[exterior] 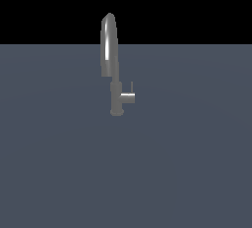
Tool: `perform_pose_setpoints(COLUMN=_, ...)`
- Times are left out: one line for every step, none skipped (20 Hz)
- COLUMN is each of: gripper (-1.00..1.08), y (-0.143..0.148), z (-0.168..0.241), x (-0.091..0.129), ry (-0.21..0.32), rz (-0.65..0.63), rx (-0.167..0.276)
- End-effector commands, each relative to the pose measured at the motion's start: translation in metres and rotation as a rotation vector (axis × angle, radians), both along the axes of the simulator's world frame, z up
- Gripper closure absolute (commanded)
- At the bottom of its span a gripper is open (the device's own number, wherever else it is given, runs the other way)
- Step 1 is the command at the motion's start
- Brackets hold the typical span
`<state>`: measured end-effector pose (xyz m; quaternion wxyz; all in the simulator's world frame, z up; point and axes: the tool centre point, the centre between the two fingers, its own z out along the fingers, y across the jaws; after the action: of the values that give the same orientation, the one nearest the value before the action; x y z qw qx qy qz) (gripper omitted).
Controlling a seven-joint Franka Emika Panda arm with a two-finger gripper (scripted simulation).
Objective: Turn on the faucet by rotating a designated handle.
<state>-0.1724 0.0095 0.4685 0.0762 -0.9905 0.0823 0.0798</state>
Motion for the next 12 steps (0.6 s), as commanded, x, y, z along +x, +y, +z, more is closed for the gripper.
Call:
perform_pose_setpoints(gripper=1.08, y=0.000, z=-0.005, x=0.015, ry=0.034, rz=-0.035, rx=0.033)
perform_pose_setpoints(gripper=1.08, y=0.000, z=-0.007, x=0.021, ry=0.047, rz=-0.048, rx=0.047)
perform_pose_setpoints(gripper=1.08, y=0.000, z=-0.009, x=0.027, ry=0.061, rz=-0.062, rx=0.060)
perform_pose_setpoints(gripper=1.08, y=0.000, z=-0.011, x=0.032, ry=0.075, rz=-0.076, rx=0.074)
perform_pose_setpoints(gripper=1.08, y=0.000, z=-0.013, x=0.038, ry=0.089, rz=-0.090, rx=0.088)
perform_pose_setpoints(gripper=1.08, y=-0.001, z=-0.015, x=0.044, ry=0.102, rz=-0.105, rx=0.102)
perform_pose_setpoints(gripper=1.08, y=-0.001, z=-0.018, x=0.050, ry=0.116, rz=-0.119, rx=0.116)
perform_pose_setpoints(gripper=1.08, y=-0.001, z=-0.020, x=0.056, ry=0.130, rz=-0.133, rx=0.130)
perform_pose_setpoints(gripper=1.08, y=-0.002, z=-0.023, x=0.062, ry=0.144, rz=-0.147, rx=0.144)
perform_pose_setpoints(gripper=1.08, y=-0.002, z=-0.026, x=0.068, ry=0.159, rz=-0.162, rx=0.158)
perform_pose_setpoints(gripper=1.08, y=-0.003, z=-0.028, x=0.073, ry=0.173, rz=-0.176, rx=0.173)
perform_pose_setpoints(gripper=1.08, y=-0.003, z=-0.031, x=0.079, ry=0.187, rz=-0.191, rx=0.187)
